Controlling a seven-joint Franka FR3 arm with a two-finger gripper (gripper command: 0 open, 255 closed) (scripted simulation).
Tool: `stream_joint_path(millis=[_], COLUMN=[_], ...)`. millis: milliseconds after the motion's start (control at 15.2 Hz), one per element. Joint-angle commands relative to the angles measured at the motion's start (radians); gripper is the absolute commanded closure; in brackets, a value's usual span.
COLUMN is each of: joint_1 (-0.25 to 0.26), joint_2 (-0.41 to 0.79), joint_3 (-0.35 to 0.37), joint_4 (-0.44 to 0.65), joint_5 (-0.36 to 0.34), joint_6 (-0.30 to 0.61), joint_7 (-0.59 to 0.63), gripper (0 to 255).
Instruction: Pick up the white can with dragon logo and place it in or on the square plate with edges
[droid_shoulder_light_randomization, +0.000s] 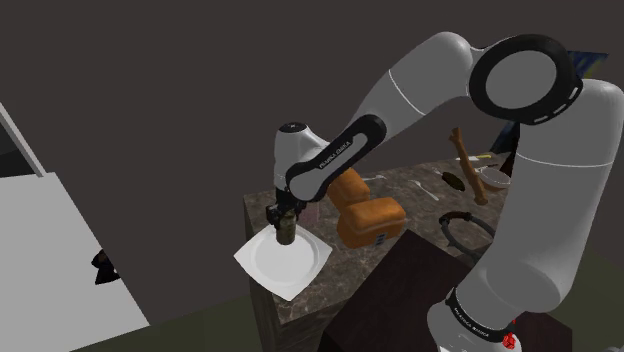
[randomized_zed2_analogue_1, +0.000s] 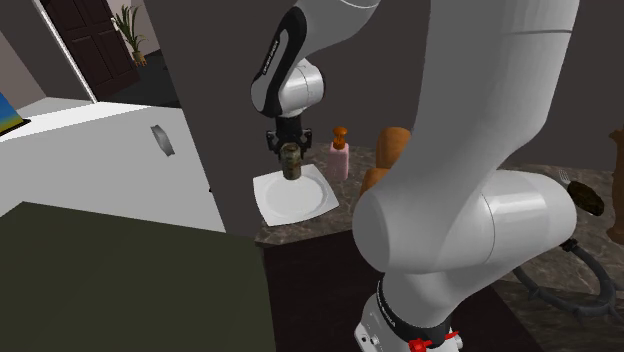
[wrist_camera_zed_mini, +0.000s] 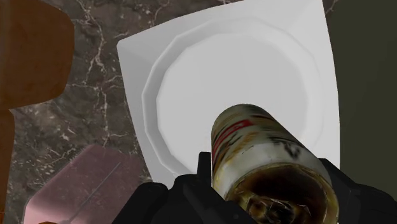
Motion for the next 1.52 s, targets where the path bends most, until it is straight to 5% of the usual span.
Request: stream_joint_path(millis=[0,858,1386,1452], joint_1=[0.004,0.051,0.052,0.052], joint_2=[0.023,0.186,0.186,0.186], joint_3=[-0.008,-0.071,-0.071,-0.071], joint_4=[0.003,0.029,0.029,0.029], joint_5=[-0.013,-0.095,-0.094,-0.094], joint_6=[0.020,0.153,0.153,0.153], joint_7=[0.007,0.065,0.065,0.065], gripper=[255,255,255,0])
